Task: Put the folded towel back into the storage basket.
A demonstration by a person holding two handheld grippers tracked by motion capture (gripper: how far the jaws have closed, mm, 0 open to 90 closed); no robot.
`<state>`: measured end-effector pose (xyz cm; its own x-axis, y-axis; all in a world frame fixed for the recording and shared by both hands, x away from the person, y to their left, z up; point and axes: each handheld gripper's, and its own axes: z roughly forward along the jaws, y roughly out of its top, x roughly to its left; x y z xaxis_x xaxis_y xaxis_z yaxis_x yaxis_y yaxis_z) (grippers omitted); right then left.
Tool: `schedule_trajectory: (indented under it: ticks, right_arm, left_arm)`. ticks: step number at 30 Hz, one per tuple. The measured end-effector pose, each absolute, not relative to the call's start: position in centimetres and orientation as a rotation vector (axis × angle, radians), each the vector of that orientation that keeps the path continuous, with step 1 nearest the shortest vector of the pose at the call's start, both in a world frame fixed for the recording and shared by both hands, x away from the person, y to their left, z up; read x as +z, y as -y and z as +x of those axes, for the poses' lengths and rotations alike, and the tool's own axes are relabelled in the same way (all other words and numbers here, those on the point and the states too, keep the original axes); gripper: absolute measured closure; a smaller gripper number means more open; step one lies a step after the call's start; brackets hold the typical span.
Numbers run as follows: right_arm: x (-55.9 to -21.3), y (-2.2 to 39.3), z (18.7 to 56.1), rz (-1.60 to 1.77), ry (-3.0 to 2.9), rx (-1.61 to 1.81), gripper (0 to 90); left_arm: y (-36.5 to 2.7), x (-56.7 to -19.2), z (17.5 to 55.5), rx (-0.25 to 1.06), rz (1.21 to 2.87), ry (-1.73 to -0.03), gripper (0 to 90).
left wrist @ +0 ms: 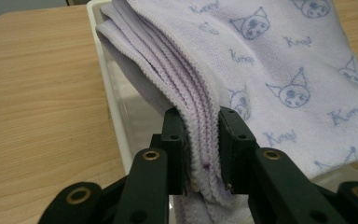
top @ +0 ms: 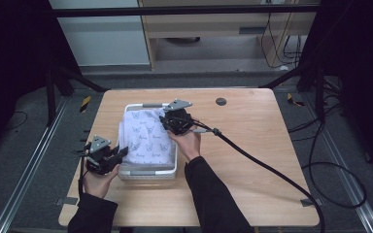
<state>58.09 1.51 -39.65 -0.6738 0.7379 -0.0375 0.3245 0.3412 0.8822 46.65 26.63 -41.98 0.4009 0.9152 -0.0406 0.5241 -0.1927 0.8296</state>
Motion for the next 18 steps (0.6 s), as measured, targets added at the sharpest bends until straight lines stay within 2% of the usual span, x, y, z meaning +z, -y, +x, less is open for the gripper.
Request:
schedule_trajectory:
  ticks: [18]
  right_arm:
    - [-42.1, -2.1, 59.3, 0.96, -2.205, 1.222, 73.6]
  left_arm:
    - [-26.2, -43.5, 47.7, 0.612, 1.9, -1.27, 72.3]
